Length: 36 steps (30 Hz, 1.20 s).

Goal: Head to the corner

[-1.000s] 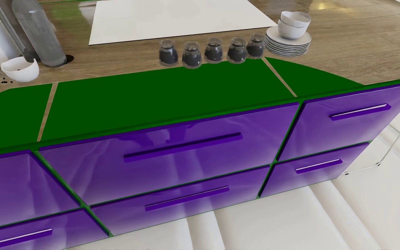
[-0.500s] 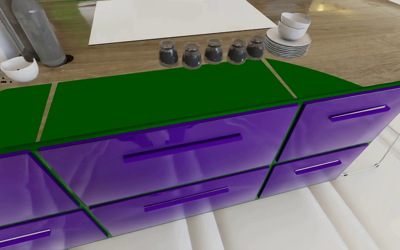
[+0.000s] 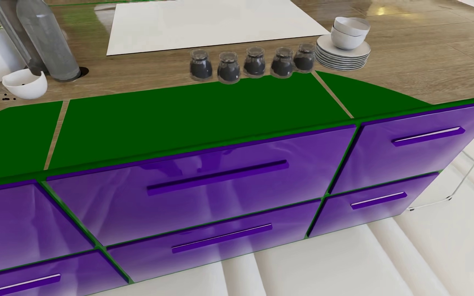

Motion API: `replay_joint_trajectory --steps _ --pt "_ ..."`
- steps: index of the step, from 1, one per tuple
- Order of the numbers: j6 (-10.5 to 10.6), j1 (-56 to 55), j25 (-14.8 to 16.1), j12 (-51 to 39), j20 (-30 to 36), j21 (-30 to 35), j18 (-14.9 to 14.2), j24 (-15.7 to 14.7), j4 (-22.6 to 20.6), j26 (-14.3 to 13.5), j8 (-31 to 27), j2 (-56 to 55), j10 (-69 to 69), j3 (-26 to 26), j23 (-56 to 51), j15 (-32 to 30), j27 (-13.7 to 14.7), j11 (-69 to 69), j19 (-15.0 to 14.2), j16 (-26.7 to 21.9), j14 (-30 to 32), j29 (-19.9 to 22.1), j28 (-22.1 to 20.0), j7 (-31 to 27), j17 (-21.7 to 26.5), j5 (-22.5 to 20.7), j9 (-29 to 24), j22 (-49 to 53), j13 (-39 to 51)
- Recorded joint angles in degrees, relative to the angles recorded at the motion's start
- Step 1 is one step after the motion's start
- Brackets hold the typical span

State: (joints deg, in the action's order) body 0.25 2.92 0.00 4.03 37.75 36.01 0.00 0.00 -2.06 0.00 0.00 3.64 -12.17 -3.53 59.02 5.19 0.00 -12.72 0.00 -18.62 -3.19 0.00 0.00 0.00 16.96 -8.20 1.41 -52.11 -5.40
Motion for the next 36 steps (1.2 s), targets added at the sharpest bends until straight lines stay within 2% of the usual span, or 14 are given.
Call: replay_joint_trajectory --steps 8,19,29,34,36 --pt "-0.36 -0.47 0.0 1.21 -1.84 -1.81 0.0 0.0 -0.3 0.0 0.0 -0.57 0.06 0.8 -0.29 0.58 0.0 -0.23 0.0 0.46 0.2 0.0 0.0 0.0 -1.02 0.57 0.69 0.72 -0.58" --pt "-1.79 -0.41 0.0 0.94 -2.08 3.23 0.0 0.0 -0.4 0.0 0.0 -0.63 0.33 5.12 -0.76 0.83 0.0 -0.09 0.0 0.42 0.28 0.0 0.0 0.0 -1.18 0.99 -0.41 0.62 -0.46" --pt "-2.81 -0.11 0.0 0.68 -1.8 4.54 0.0 0.0 -0.08 0.0 0.0 0.22 0.4 5.62 -1.54 0.64 0.0 0.95 0.0 -0.33 -0.09 0.0 0.0 0.0 -1.59 0.75 0.21 0.47 -0.44" --pt "-2.47 -0.32 0.0 0.48 -1.94 4.16 0.0 0.0 0.07 0.0 0.0 -0.01 0.33 5.6 -1.63 0.67 0.0 0.76 0.0 -0.19 -0.13 0.0 0.0 0.0 -1.46 0.56 0.47 0.15 -0.45" --pt "-2.29 -0.58 0.0 0.4 -1.14 5.84 0.0 0.0 0.22 0.0 0.0 -0.24 0.29 5.52 -1.99 0.67 0.0 0.73 0.0 -0.36 -0.19 0.0 0.0 0.0 -1.02 0.48 0.73 0.13 -0.26"
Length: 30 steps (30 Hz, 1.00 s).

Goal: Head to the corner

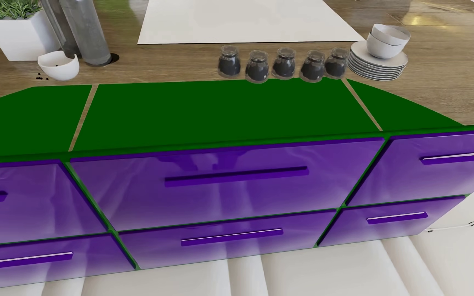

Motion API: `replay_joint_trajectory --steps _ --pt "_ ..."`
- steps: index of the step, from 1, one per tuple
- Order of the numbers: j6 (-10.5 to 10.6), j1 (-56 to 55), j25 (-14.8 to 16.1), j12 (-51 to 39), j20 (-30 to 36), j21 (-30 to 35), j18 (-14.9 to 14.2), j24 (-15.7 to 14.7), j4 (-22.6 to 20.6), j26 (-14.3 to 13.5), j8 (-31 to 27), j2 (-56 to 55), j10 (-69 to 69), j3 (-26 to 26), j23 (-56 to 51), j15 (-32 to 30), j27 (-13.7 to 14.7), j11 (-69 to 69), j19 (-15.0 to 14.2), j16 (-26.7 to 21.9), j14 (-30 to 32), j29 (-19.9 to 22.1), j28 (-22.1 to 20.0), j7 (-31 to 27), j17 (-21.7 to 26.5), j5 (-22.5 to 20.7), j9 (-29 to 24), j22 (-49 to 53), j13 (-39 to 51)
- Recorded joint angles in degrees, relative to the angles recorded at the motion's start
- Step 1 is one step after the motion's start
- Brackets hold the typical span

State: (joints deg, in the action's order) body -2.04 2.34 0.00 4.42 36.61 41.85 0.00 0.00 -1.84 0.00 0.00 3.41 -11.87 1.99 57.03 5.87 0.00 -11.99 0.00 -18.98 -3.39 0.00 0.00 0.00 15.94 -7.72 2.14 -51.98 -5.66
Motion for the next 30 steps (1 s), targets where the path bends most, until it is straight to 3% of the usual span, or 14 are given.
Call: replay_joint_trajectory --steps 10,17,24,30 --pt "0.49 -0.08 0.0 0.31 -0.63 -1.63 0.0 0.0 0.24 0.0 0.0 -0.38 -0.14 1.83 -0.5 0.63 0.0 -0.66 0.0 -0.39 0.41 0.0 0.0 0.0 -0.13 -0.1 -0.13 0.45 -0.98" --pt "-2.02 -0.49 0.0 -3.04 0.75 2.7 0.0 0.0 0.11 0.0 0.0 -1.17 -0.01 6.98 -1.84 0.89 0.0 -1.24 0.0 -2.02 0.45 0.0 0.0 0.0 -0.43 0.08 -0.89 -0.63 -2.21" --pt "-4.87 -0.88 0.0 -4.95 -0.49 1.44 0.0 0.0 -1.23 0.0 0.0 -1.19 -0.2 10.54 -3.98 0.76 0.0 -1.39 0.0 -3.05 0.02 0.0 0.0 0.0 -0.66 1.15 -2.43 -0.94 -2.97" --pt "-5.17 -0.72 0.0 -5.09 0.06 1.86 0.0 0.0 -1.0 0.0 0.0 0.0 -0.45 11.42 -4.37 0.29 0.0 -0.25 0.0 -3.24 -0.7 0.0 0.0 0.0 0.2 1.01 -2.67 -1.65 -2.51"
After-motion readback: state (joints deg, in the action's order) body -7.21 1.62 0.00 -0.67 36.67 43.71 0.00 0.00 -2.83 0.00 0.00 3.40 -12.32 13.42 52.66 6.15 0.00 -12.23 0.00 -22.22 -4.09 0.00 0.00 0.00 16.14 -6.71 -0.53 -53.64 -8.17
